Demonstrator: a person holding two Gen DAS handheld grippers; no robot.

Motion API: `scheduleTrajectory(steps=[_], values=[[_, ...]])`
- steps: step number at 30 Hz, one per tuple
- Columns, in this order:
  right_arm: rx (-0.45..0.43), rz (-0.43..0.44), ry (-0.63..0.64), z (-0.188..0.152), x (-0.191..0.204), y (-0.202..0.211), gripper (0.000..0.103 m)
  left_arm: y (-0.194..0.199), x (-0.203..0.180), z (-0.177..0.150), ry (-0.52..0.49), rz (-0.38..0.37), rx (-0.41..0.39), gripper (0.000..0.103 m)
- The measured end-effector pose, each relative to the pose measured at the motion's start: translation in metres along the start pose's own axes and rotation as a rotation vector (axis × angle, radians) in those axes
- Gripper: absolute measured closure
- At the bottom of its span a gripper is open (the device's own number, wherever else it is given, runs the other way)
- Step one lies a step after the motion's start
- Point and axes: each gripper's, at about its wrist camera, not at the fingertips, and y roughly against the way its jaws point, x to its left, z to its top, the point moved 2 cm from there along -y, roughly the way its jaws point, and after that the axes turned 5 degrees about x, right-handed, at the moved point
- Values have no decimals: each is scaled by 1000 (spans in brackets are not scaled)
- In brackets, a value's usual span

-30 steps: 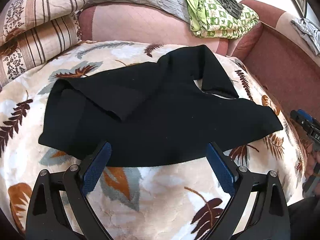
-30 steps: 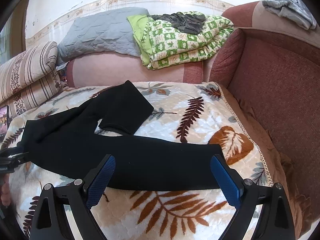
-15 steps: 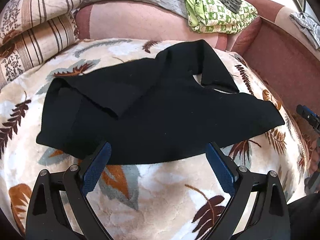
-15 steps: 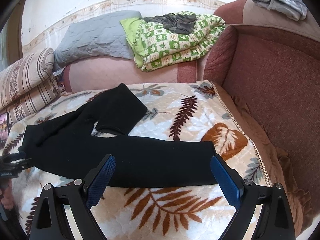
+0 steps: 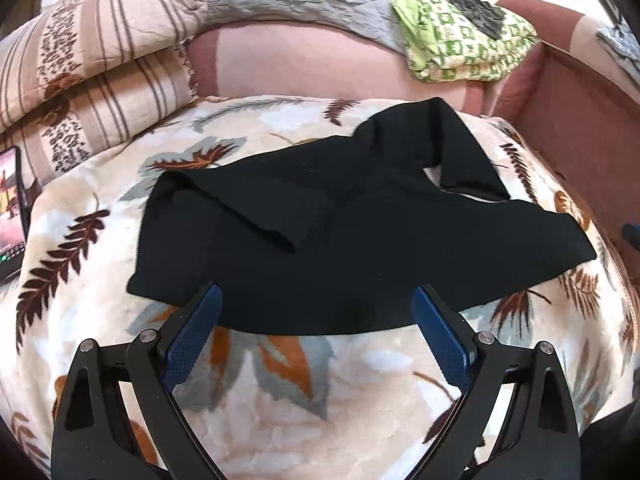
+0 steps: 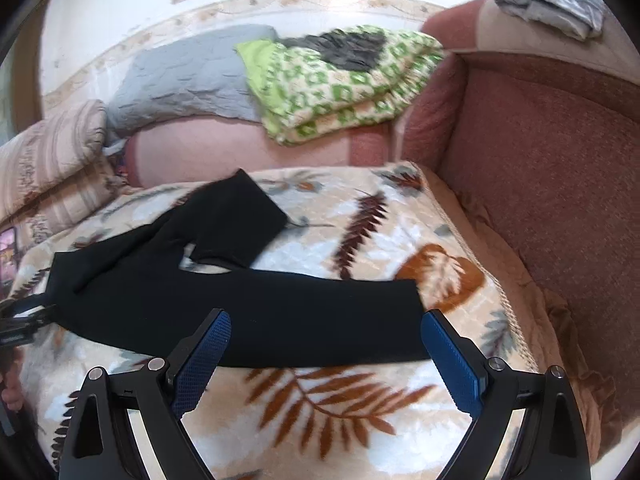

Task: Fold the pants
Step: 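Close the right gripper on the pants edge while the left gripper grasps beside it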

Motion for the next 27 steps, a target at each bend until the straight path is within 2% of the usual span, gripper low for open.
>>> scheduleTrajectory(steps=[3, 5, 7, 10, 13, 14, 15, 18, 22, 24, 27], values=[[113, -92, -55, -9, -20, -21, 8, -4, 8, -2, 26, 53, 10, 7], [143, -84, -123, -11, -36, -27, 9, -9, 15, -2, 53, 80, 31, 7], [125, -24, -223, -12, -55, -24, 9, -15, 20, -3, 82, 88, 56, 7], [87, 125, -401, -17, -82, -21, 9, -20, 31, -5, 131, 94, 91, 7], [140, 374, -634, -28, -102, -37, 10, -20, 40, -6, 174, 113, 95, 7], [162, 431, -707, -33, -106, -44, 10, -18, 42, -6, 188, 115, 93, 7], [176, 448, -752, -35, -110, -49, 11, -17, 44, -6, 200, 116, 89, 7], [215, 412, -819, -38, -117, -65, 11, -12, 55, -5, 247, 133, 70, 7], [278, 433, -892, -42, -125, -97, 14, -3, 75, -3, 314, 169, 36, 7], [254, 443, -894, -36, -129, -104, 15, 1, 87, -4, 352, 191, 30, 7], [234, 450, -900, -32, -135, -113, 26, -1, 115, -8, 471, 167, 58, 7]])
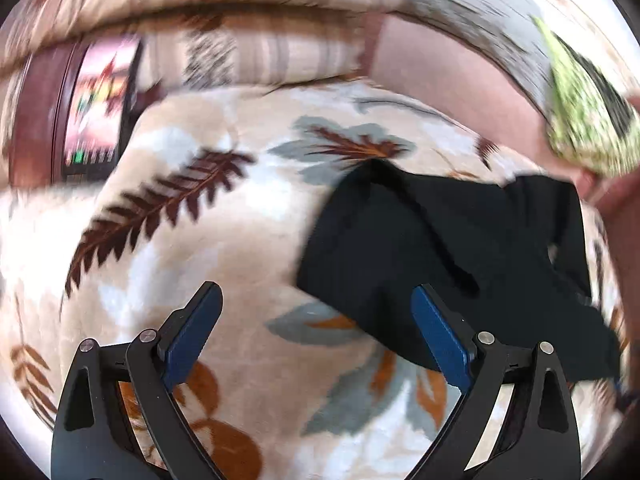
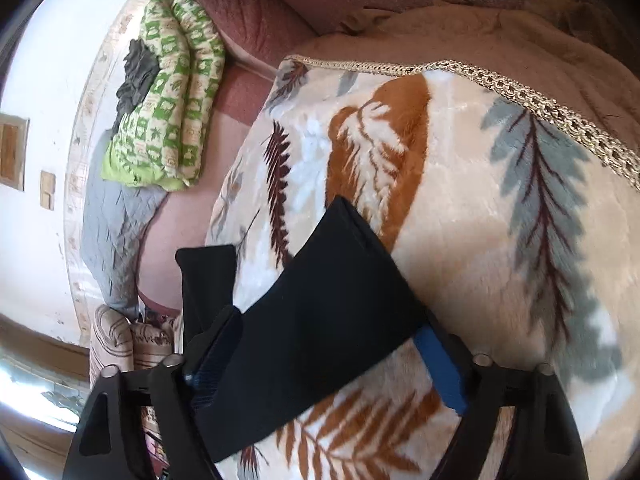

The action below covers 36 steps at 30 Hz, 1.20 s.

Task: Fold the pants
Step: 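Close the right gripper on the pants edge while the left gripper grasps beside it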

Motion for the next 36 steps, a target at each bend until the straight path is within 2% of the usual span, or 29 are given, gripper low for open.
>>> scheduleTrajectory(steps=[2, 5, 6, 9, 10, 12, 13, 14, 15, 16, 18, 20, 22, 27, 28, 31, 33, 36], values=[[3, -3, -15, 1, -4, -1, 39, -6, 21, 4, 103, -18, 40, 7], [10, -14, -20, 2, -7, -2, 46, -12, 44, 8, 220, -39, 75, 7], [14, -18, -12, 2, -8, -2, 49, -12, 47, 11, 229, -35, 73, 7], [35, -56, 31, 1, -6, -5, 68, -11, 52, 17, 209, 4, 71, 7], [45, -67, 40, 1, -7, -7, 75, -14, 50, 17, 197, -24, 88, 7], [54, -84, 50, 0, -8, -9, 80, -18, 45, 17, 163, -86, 120, 7], [55, -87, 55, 0, -8, -9, 81, -15, 42, 17, 154, -106, 112, 7], [54, -90, 59, 0, -7, -10, 81, -13, 38, 17, 150, -160, 110, 7], [53, -94, 64, 0, -7, -10, 81, -12, 33, 17, 150, -247, 122, 7], [53, -100, 73, -1, -6, -11, 81, -12, 28, 16, 145, -285, 129, 8], [51, -114, 86, -1, -4, -11, 81, -15, 26, 15, 147, -296, 148, 8], [50, -116, 82, -1, -5, -11, 81, -24, 34, 12, 206, -336, 192, 8], [47, -113, 71, 0, -6, -12, 81, -25, 38, 17, 246, -376, 197, 8], [42, -127, 81, 0, -3, -13, 81, -41, 31, 30, 321, -599, 273, 8], [41, -127, 81, 0, -3, -13, 81, -42, 28, 31, 320, -623, 282, 8], [41, -126, 81, -1, -3, -13, 81, -43, 18, 33, 302, -646, 292, 8], [41, -127, 81, 0, -3, -13, 81, -40, 15, 32, 289, -650, 292, 17], [40, -130, 84, 0, -3, -13, 81, -43, 16, 29, 287, -593, 297, 40]])
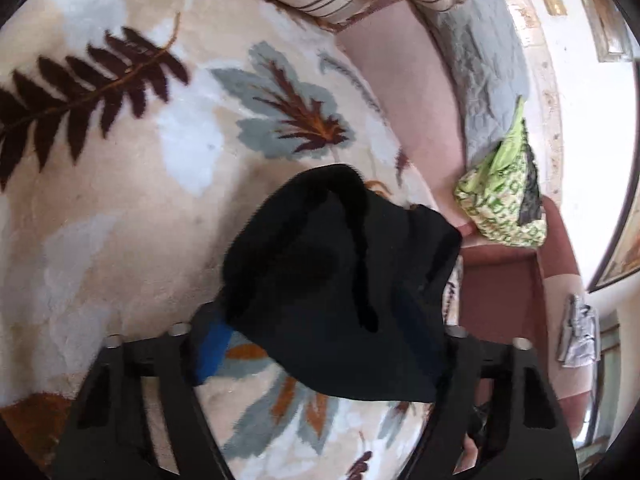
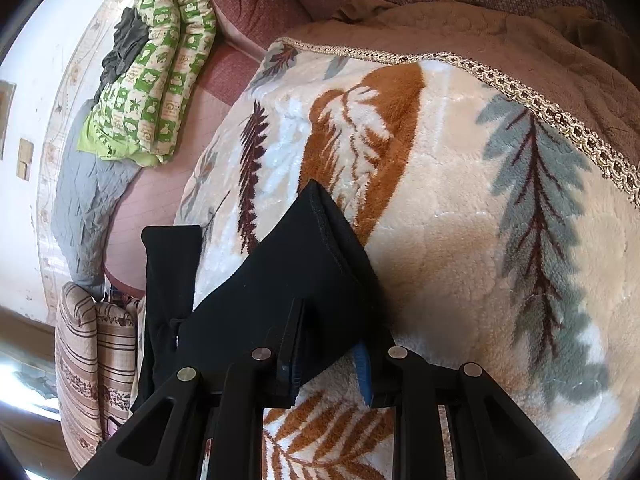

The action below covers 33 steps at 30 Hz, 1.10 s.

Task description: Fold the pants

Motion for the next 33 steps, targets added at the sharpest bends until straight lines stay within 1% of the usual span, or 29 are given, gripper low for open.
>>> scheduleTrajectory(steps=[2, 3, 5, 6, 7, 8, 9, 11, 12, 15, 18, 19, 21, 23, 25, 27, 29, 30, 31, 33], values=[[-6, -11, 11, 0, 1, 0, 81, -3, 5, 1, 12, 51, 1, 68], [-9, -15, 14, -1, 2, 0, 81, -3, 8, 1, 15, 65, -5, 74], [-13, -23, 24, -1, 3, 0, 81, -2, 11, 0, 10, 88, -21, 96], [-14, -26, 29, -1, 4, 0, 81, -1, 11, -1, 0, 107, -32, 97], [-15, -30, 38, -1, 4, 1, 90, -1, 9, -3, -20, 120, -42, 98], [-17, -35, 45, -1, 5, 1, 95, 0, 5, -5, -47, 143, -55, 99], [-21, -39, 52, -1, 7, 3, 98, 2, -2, -9, -99, 179, -75, 99], [-34, -48, 87, -1, 12, 8, 99, 8, -14, -19, -174, 221, -106, 99], [-41, -50, 101, -2, 14, 11, 99, 14, -17, -24, -187, 221, -116, 99], [-22, -41, 102, -10, 12, 22, 99, 40, -10, -38, -144, 190, -109, 99], [44, -36, 127, -28, 11, 32, 99, 66, 6, -47, -89, 189, -78, 99], [82, -32, 149, -37, 12, 35, 99, 74, 12, -48, -74, 191, -68, 99], [134, -34, 193, -53, 16, 38, 99, 94, 21, -53, -72, 221, -64, 99], [183, -46, 233, -71, 20, 39, 99, 112, 30, -60, -93, 266, -76, 99], [221, -46, 279, -87, 25, 40, 99, 123, 40, -65, -92, 290, -85, 99], [246, -39, 296, -96, 27, 37, 99, 124, 51, -67, -91, 309, -80, 99], [246, -44, 290, -95, 24, 36, 99, 115, 60, -66, -86, 326, -58, 99], [242, -47, 280, -93, 23, 35, 99, 110, 60, -66, -102, 361, -53, 99], [229, -71, 276, -90, 21, 35, 99, 109, 62, -66, -90, 370, -53, 98], [176, -154, 299, -84, 24, 38, 99, 114, 60, -65, -88, 404, -80, 96]])
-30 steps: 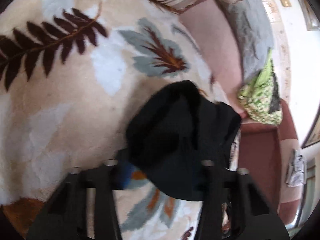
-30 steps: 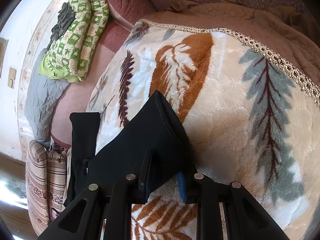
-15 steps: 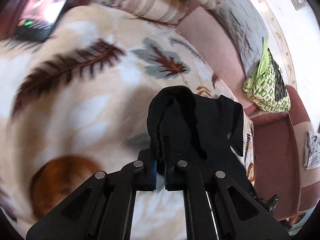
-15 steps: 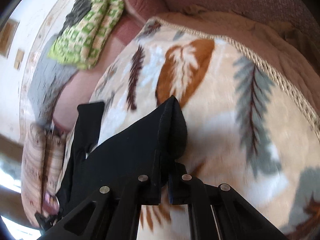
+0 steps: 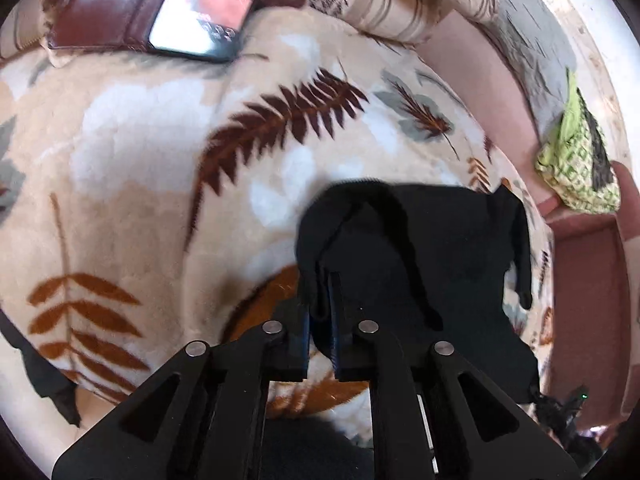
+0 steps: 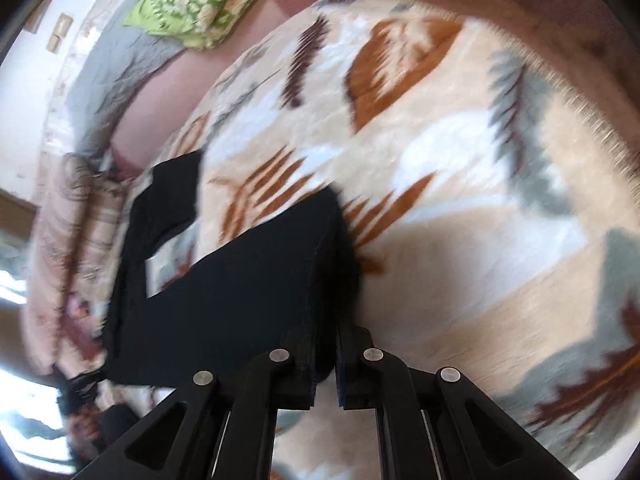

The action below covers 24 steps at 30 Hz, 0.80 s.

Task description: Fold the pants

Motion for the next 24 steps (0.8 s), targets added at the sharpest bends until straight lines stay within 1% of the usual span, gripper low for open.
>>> scheduleTrajectory(steps=[1, 2, 3, 4, 5, 6, 7, 8, 9, 10, 11, 12, 14, 16, 17, 18, 19, 21, 24], values=[[-36, -87, 21, 3, 3, 4, 98, 7, 0, 2, -9, 46, -42, 96], [-78, -195, 48, 6, 8, 9, 98, 16, 3, 4, -8, 99, -93, 96], [-128, -319, 95, 8, 14, 15, 98, 21, 5, 5, -9, 126, -124, 96], [-186, -413, 159, 12, 25, 20, 98, 28, 8, 7, -9, 158, -160, 96], [-268, -454, 231, 14, 42, 28, 97, 39, 10, 8, -3, 171, -199, 96], [-319, -444, 279, 15, 55, 33, 95, 45, 10, 8, -3, 149, -215, 96], [-385, -408, 353, 14, 73, 38, 93, 49, 5, 7, -13, 117, -215, 93], [-445, -353, 452, 11, 96, 39, 90, 50, -3, 4, -32, 79, -203, 78], [-485, -313, 543, 7, 113, 38, 73, 47, -17, -2, -63, 11, -164, 67], [-520, -288, 644, 1, 133, 31, 50, 41, -30, -9, -90, -64, -114, 48], [-552, -281, 741, -4, 152, 22, 45, 33, -41, -16, -110, -135, -62, 43], [-558, -265, 838, -9, 168, 11, 44, 27, -49, -21, -121, -169, -33, 43], [-514, -254, 960, -9, 196, -16, 44, 6, -71, -36, -168, -218, 42, 43], [-460, -224, 1027, -6, 210, -40, 44, -20, -82, -44, -188, -278, 113, 43], [-414, -221, 1059, -4, 217, -55, 44, -32, -82, -45, -181, -290, 158, 43], [-369, -218, 1096, -3, 224, -70, 44, -35, -80, -45, -174, -301, 182, 43], [-347, -224, 1120, 0, 228, -81, 44, -33, -80, -45, -178, -328, 175, 43], [-290, -238, 1184, -3, 236, -104, 44, -26, -80, -42, -187, -381, 151, 40], [-248, -295, 1283, -3, 250, -134, 44, -33, -76, -40, -125, -376, 188, 39]])
